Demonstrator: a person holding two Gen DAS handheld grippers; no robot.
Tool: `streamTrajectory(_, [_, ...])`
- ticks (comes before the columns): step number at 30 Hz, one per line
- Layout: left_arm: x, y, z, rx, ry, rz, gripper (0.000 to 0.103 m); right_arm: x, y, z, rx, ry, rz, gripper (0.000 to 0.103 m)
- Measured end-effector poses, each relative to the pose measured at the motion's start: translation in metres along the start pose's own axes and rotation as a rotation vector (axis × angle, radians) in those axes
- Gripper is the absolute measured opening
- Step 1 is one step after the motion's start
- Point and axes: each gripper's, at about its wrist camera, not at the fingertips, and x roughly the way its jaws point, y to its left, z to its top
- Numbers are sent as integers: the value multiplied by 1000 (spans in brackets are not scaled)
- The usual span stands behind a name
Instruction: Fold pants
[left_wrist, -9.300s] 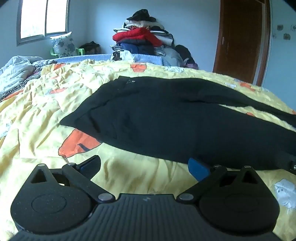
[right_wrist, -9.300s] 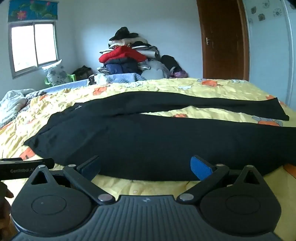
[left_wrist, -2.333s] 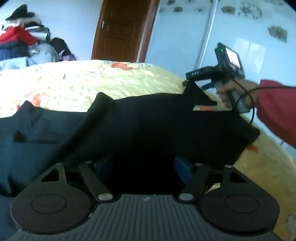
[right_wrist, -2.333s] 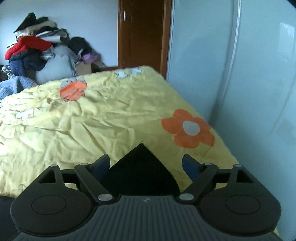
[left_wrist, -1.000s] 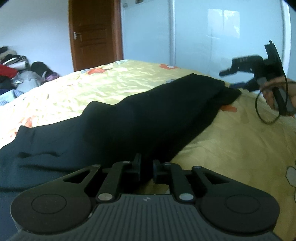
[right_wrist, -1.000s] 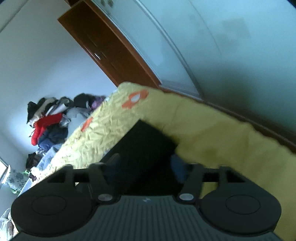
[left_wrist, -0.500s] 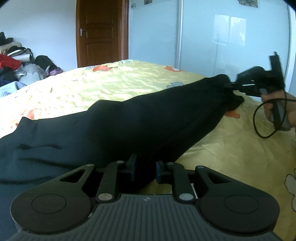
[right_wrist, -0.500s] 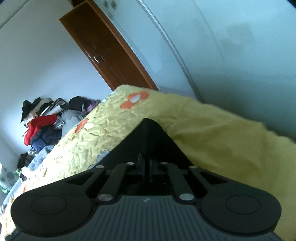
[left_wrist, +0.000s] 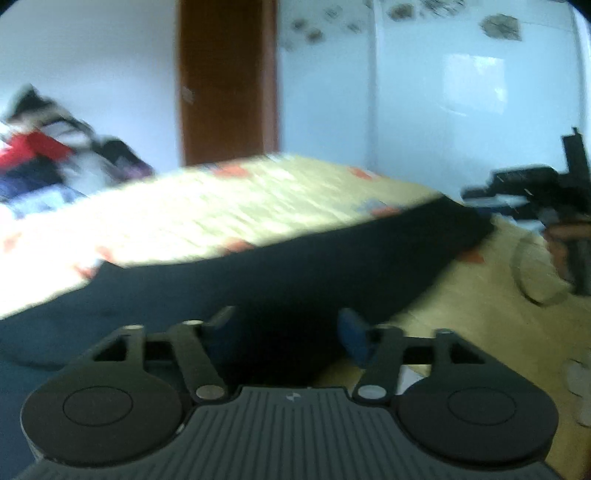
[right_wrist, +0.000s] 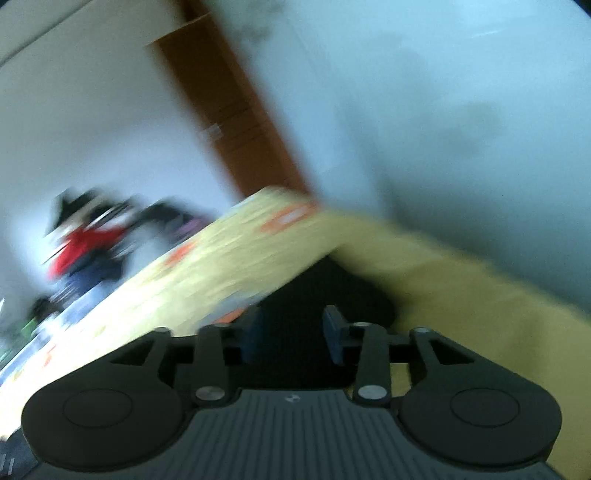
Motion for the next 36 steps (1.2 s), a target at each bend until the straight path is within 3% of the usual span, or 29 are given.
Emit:
streamTrajectory(1, [-1,2,0,6,-19,55,76,8,5,-4,-8,46,36,66])
streamTrajectory(4, [2,15,-5,-10,-1,181,77,27,7,-15,-49,135,8,67])
streamTrajectory(9, [13,51,-24,-165,78,295,77,-5,-13,-5,39,-33,-115,69])
streamTrajectory(13, [13,77,-29,-339,101,288,78,-3,5,0,-9,36,42,70])
streamTrajectory(16, [11,78,-18,-354,130,279,78,26,65,-8,-276,158,142,69])
streamTrajectory(18, [16,73,-3,-305,161,230,78,50,112,-22,-494,238,187,69])
streamTrajectory(21, [28,60,17,-166,194,169,84,74,160,-41,-712,331,231,70])
streamTrajectory(23, [48,50,26,-68,252,134,90,89,181,-58,-836,425,239,89])
streamTrajectory(24, [62,47,28,-29,286,115,90,97,187,-66,-891,445,225,90])
streamTrajectory(25, [73,45,27,-12,311,107,90,95,189,-71,-905,432,214,103])
streamTrajectory(26, [86,47,26,-9,342,108,90,99,184,-70,-870,435,211,103])
streamTrajectory(27, [98,52,23,-33,354,110,98,101,179,-65,-822,449,232,103])
streamTrajectory(29, [113,67,24,-118,361,108,102,113,174,-63,-783,414,235,103])
streamTrajectory(36, [140,93,36,-205,329,181,103,137,187,-69,-775,319,215,103])
